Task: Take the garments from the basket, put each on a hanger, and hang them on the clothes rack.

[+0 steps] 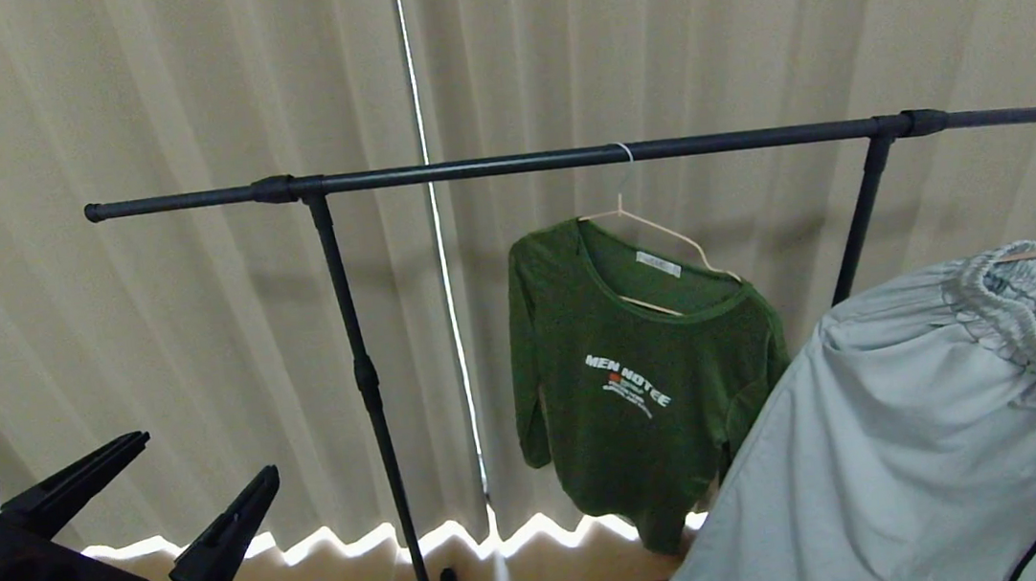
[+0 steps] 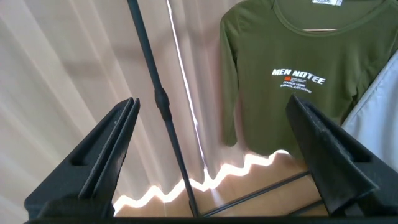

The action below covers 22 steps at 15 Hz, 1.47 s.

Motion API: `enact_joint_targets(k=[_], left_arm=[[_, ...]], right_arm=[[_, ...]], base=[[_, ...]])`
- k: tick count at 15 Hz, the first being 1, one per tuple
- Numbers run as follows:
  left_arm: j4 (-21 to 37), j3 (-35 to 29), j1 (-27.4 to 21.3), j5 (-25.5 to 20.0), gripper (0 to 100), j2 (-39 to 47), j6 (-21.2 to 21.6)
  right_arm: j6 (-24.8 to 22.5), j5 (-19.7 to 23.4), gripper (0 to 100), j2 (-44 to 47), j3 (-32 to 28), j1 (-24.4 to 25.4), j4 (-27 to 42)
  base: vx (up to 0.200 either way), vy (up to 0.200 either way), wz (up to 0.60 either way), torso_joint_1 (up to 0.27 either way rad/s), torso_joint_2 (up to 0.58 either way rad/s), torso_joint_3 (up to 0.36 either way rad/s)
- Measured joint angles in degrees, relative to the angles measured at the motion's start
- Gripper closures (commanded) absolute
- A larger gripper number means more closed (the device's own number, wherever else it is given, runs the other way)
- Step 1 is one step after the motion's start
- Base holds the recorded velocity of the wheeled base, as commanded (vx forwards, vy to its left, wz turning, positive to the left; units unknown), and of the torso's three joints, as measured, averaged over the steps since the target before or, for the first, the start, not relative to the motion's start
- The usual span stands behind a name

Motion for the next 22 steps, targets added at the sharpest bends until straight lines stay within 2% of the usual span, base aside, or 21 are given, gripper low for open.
enact_joint_targets(k=[3, 5, 7, 12, 15, 22], left_arm=[[0.0, 0.3, -0.2, 0.0, 0, 0.0, 0.0], [-0.1, 0.5, -0.3, -0.7, 0, -0.1, 0.0], [0.0, 0.7, -0.2, -3.3, 0, -0.3, 0.0], [0.1, 0.8, 0.0, -3.6, 0, -0.7, -0.1], [0.2, 0.5, 0.2, -3.5, 0, -0.6, -0.2], [0.3, 0.4, 2.2, -3.5, 0, -0.4, -0.1]], right_arm=[[0.0, 0.1, 100, 0.1, 0.0, 0.1, 0.0], [0.0, 0.1, 100, 0.1, 0.0, 0.0, 0.0], [0.1, 0.2, 100, 0.1, 0.0, 0.0, 0.0], [0.1, 1.2, 100, -0.1, 0.2, 0.4, -0.1], [0.4, 1.9, 100, -0.2, 0.7, 2.2, -0.2], [2.7, 1.9, 100, -0.4, 1.0, 8.7, -0.3]], base=[[0.0, -0.2, 0.0, 0.01, 0.01, -0.001], [0.0, 0.0, 0.0, 0.0, 0.0, 0.0], [0.0, 0.0, 0.0, 0.0, 0.0, 0.0], [0.0, 0.0, 0.0, 0.0, 0.0, 0.0], [0.0, 0.0, 0.0, 0.0, 0.0, 0.0], [0.2, 0.0, 0.0, 0.002, 0.0, 0.001]])
